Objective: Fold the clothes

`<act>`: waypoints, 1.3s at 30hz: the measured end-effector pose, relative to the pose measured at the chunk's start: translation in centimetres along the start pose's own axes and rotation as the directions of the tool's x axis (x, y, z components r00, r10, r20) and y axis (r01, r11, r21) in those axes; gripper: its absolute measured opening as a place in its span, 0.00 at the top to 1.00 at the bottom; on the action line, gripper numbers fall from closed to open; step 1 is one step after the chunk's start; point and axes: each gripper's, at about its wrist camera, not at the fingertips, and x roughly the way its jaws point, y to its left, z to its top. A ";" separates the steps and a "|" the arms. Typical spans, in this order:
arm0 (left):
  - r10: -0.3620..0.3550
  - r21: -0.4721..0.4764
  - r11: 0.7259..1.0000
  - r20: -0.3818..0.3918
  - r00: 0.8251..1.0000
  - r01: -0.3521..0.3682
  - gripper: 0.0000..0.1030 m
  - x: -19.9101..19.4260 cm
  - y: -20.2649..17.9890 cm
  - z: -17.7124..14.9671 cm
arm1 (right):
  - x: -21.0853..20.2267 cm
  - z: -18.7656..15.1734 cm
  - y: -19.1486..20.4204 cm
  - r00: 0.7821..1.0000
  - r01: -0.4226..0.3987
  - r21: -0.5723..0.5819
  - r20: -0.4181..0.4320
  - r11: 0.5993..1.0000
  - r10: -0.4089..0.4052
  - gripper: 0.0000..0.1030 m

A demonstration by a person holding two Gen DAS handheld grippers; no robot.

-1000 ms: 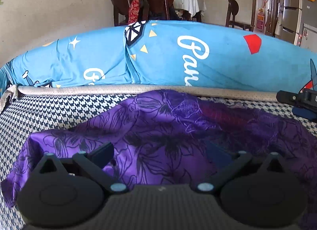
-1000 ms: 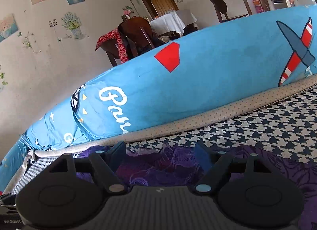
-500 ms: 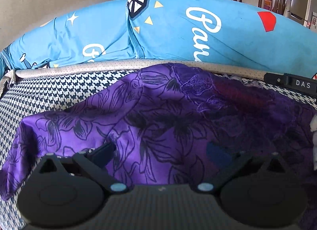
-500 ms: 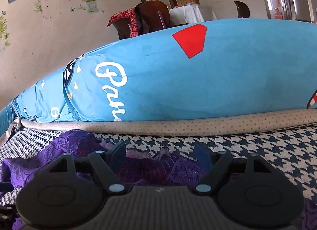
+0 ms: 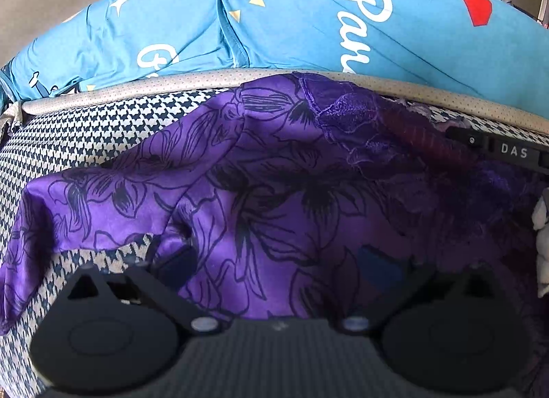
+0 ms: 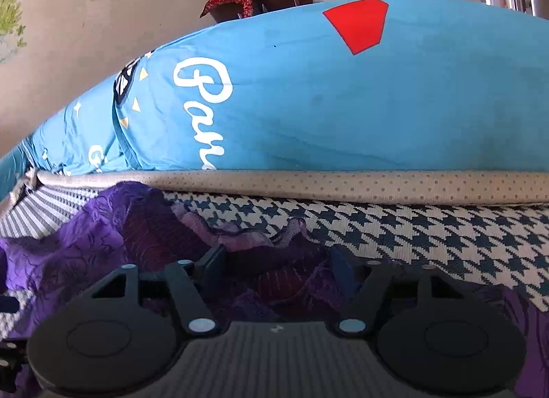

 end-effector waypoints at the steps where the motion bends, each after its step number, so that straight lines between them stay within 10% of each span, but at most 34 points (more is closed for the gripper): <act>1: 0.000 0.001 1.000 -0.003 1.000 0.000 0.00 0.1 -0.1 0.0 | -0.1 0.0 -0.1 1.000 0.005 -0.007 0.000 1.000 -0.005 0.49; 10: -0.002 0.018 1.000 -0.020 1.000 0.002 0.00 0.5 -0.6 0.0 | -1.3 0.2 -0.3 0.998 0.048 -0.026 0.045 0.998 -0.047 0.90; 27: 0.017 -0.045 0.999 -0.015 1.000 -0.018 0.00 0.3 0.2 0.6 | -5.9 -1.0 3.8 0.983 -0.186 -0.210 -0.039 0.960 0.182 0.88; 39: -0.003 -0.091 0.996 -0.098 0.995 -0.006 0.00 1.7 0.5 0.2 | -7.3 -0.7 3.7 0.943 -0.333 -0.146 -0.072 0.931 0.326 0.57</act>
